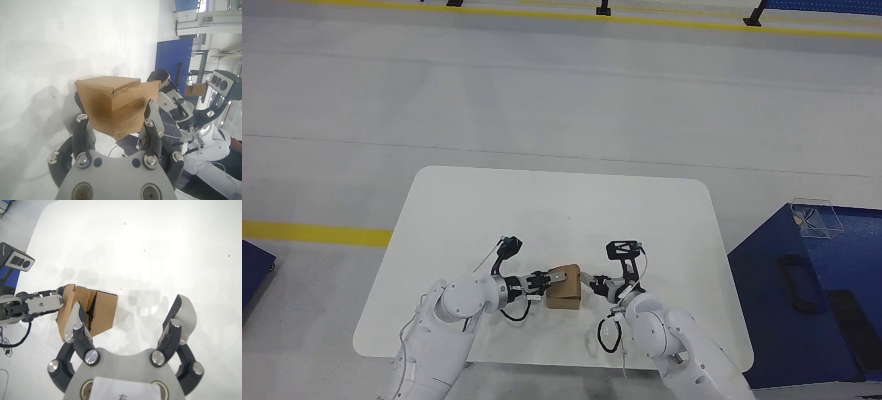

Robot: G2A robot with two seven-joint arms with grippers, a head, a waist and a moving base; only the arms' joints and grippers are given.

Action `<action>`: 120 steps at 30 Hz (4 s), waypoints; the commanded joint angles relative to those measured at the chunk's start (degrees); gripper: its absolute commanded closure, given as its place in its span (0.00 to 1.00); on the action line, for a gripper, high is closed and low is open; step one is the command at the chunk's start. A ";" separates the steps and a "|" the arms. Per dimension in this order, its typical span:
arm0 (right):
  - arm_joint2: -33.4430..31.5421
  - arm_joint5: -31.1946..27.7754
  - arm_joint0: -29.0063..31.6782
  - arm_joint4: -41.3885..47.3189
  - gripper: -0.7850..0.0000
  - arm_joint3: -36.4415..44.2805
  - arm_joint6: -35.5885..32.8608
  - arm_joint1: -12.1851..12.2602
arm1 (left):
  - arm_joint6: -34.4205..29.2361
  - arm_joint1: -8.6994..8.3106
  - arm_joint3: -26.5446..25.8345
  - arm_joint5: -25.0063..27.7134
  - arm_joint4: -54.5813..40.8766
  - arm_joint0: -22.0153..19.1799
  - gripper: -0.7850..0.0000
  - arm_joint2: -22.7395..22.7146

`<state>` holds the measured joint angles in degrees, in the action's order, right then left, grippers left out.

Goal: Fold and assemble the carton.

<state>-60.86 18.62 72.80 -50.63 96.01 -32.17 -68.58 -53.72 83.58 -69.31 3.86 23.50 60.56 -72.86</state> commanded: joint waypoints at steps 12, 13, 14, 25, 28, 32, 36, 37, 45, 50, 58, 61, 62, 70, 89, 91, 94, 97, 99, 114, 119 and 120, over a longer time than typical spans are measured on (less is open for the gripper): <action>0.03 -0.37 -0.56 0.30 0.00 -1.34 -0.66 -0.68 | -0.55 -0.71 1.91 0.79 -2.27 -0.81 0.36 1.45; 0.08 -0.40 -0.64 0.30 0.00 -1.47 -0.65 -0.74 | -0.65 -0.75 2.12 0.83 -2.42 -0.97 0.37 1.60; 0.13 -0.32 -0.72 0.26 0.00 -1.66 -0.67 -0.80 | -0.63 -0.79 2.30 0.91 -2.69 -1.10 0.38 1.68; 0.86 0.54 -2.28 0.23 0.00 -3.35 -1.09 -1.61 | -0.92 -1.39 3.46 0.76 -3.30 -2.24 0.39 2.86; 0.94 1.00 -2.67 0.17 0.00 -3.90 -1.05 -1.83 | -0.53 -1.54 3.81 -0.08 -1.69 -2.73 0.43 3.71; -0.06 1.81 -3.01 1.59 0.00 -3.66 -0.63 -2.06 | -0.03 -1.57 4.17 -0.84 -1.32 -3.15 0.47 4.76; -0.78 -0.70 -2.21 1.71 0.00 -2.46 -1.41 -1.91 | 0.67 -1.87 3.45 0.26 -2.29 -2.84 0.23 4.37; -0.62 -0.93 -2.00 0.85 0.00 -2.36 -1.71 -1.87 | 0.86 -2.02 2.82 0.33 -2.27 -2.60 0.07 4.10; 1.05 0.36 -2.38 -2.19 0.00 -3.95 -2.33 -2.34 | 3.61 -3.57 -7.15 1.70 -1.58 3.12 0.00 0.57; 0.66 0.80 -2.81 -2.00 0.00 -4.10 -2.84 -2.56 | 7.70 -4.38 -12.68 8.15 2.03 6.54 0.00 0.05; -0.94 1.36 -2.86 -1.05 0.00 -3.41 -2.96 -2.75 | 14.08 -5.08 -16.38 16.31 10.46 9.44 0.00 0.00; -2.97 1.06 -1.93 -0.12 0.00 -1.66 -2.48 -2.57 | 14.08 -5.08 -16.38 16.31 10.46 9.44 0.00 0.00; -3.66 0.98 -1.64 -0.05 0.00 -1.20 -2.44 -2.48 | 14.08 -5.08 -16.38 16.31 10.46 9.44 0.00 0.00; -7.58 1.76 -1.23 1.88 0.00 -1.16 -2.88 -2.27 | 23.53 -6.87 -15.60 37.40 34.73 6.26 0.00 1.63; 3.27 -0.76 -9.03 -0.11 0.00 -15.02 -2.30 -5.20 | 45.35 -8.34 -6.35 44.08 66.49 1.33 0.00 8.69; 3.66 -2.01 -9.63 0.90 0.00 -15.71 -1.70 -5.48 | 45.09 -8.37 -6.22 44.11 65.87 1.16 0.00 8.76; 3.19 -1.63 -10.42 1.43 0.00 -16.76 -0.48 -5.73 | 44.60 -8.46 -6.15 43.39 65.55 1.03 0.00 8.88; 2.16 -1.37 -10.57 2.40 0.00 -16.81 -0.12 -5.79 | 44.50 -8.51 -5.78 42.95 65.25 0.83 0.00 9.22; 1.24 -1.30 -10.46 2.67 0.00 -16.74 -0.25 -5.72 | 44.36 -8.54 -5.51 42.08 65.82 0.53 0.00 9.68; -2.76 -0.76 -8.83 2.91 0.00 -14.99 -0.41 -5.38 | 45.42 -8.27 -2.05 42.69 63.08 -2.00 1.00 12.69; -6.45 -0.22 -8.28 4.84 0.00 -13.25 0.33 -5.05 | 40.41 -8.09 -1.38 45.75 45.51 -1.12 1.00 10.23; -7.08 -0.18 -8.14 5.18 0.00 -12.93 0.26 -4.98 | 38.64 -8.01 -1.34 45.63 41.59 -1.12 1.00 9.89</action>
<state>-67.00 18.40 64.48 -45.96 82.65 -31.82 -73.66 -12.25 75.44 -70.91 49.59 73.23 59.40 -62.35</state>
